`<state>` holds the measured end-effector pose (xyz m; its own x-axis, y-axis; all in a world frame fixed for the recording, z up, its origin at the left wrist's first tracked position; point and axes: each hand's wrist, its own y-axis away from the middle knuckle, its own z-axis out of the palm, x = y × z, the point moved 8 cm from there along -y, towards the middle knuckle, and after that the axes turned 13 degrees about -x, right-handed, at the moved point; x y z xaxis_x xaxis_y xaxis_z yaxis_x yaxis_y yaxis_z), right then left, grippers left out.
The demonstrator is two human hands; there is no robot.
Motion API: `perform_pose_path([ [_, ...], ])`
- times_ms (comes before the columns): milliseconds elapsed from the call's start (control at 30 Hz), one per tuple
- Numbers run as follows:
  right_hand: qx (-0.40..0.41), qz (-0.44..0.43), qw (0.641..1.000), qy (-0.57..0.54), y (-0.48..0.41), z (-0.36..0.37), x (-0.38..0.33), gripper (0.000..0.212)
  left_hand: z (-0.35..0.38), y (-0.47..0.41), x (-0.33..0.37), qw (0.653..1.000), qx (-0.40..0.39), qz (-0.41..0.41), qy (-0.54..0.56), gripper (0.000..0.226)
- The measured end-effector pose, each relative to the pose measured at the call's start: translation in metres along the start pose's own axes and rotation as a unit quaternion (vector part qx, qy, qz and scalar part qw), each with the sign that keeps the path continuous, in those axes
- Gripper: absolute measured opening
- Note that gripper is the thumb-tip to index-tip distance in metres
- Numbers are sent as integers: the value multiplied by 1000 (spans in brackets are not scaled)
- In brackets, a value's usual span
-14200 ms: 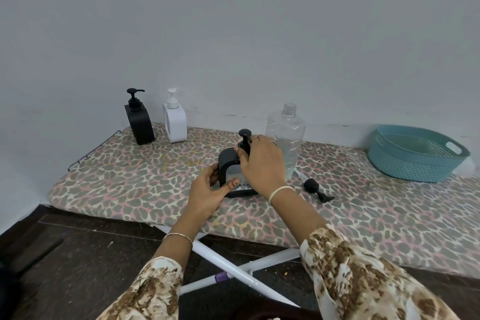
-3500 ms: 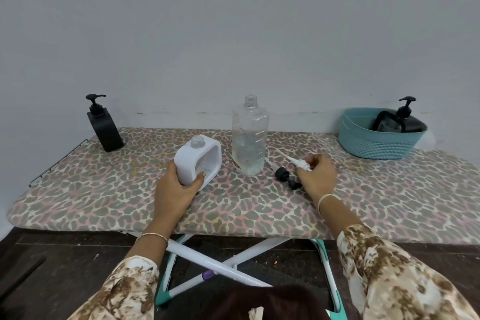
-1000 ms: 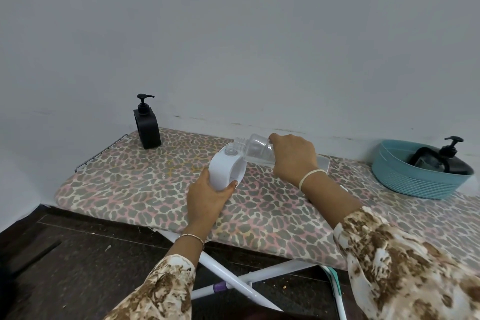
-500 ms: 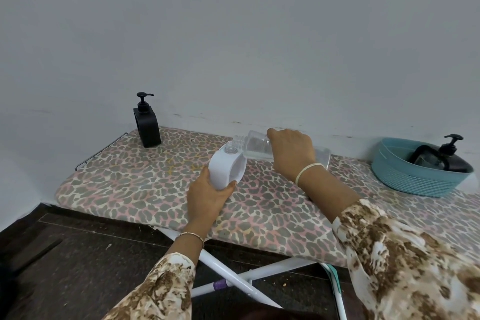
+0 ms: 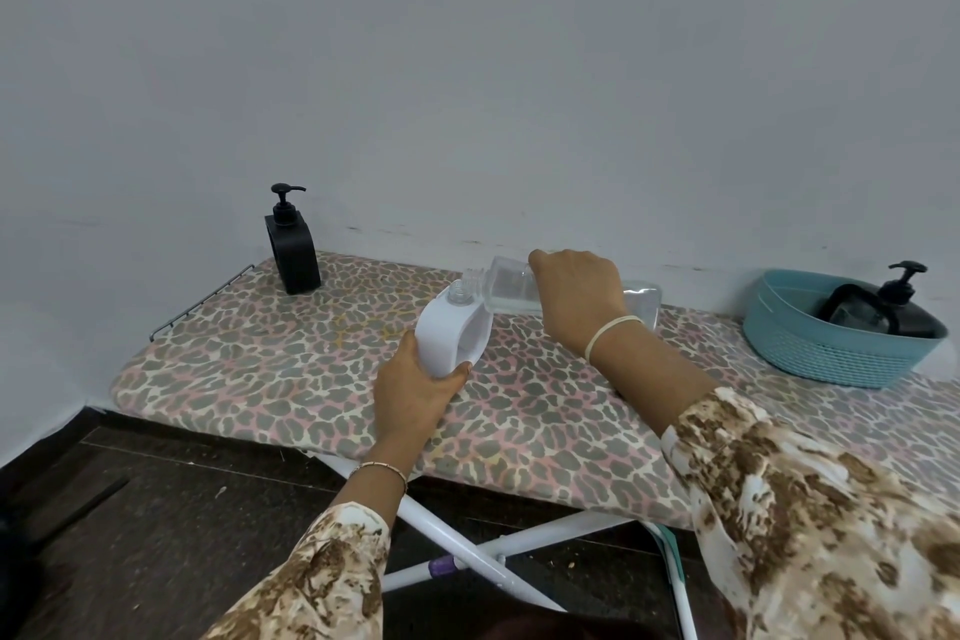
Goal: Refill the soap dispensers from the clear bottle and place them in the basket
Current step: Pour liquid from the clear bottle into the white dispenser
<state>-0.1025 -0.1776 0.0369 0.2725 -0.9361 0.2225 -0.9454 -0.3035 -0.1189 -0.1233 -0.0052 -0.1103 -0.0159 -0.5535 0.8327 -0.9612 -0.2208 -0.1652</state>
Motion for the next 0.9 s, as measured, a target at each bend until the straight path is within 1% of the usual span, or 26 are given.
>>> perform_pose_path([
  [300, 2, -2, 1000, 7, 0, -2, -1, 33, 0, 0, 1, 1000, -3, 4, 2, 56],
  [433, 2, -2, 1000, 7, 1, -2, -2, 34, -1, 0, 1, 1000, 4, 11, 1, 62],
  [633, 4, 0, 1000, 2, 0, -1, -1, 33, 1, -2, -2, 1000, 1, 4, -2, 53],
  [900, -1, 3, 1000, 3, 0, -1, -1, 31, 1, -3, -2, 1000, 5, 6, -1, 54],
])
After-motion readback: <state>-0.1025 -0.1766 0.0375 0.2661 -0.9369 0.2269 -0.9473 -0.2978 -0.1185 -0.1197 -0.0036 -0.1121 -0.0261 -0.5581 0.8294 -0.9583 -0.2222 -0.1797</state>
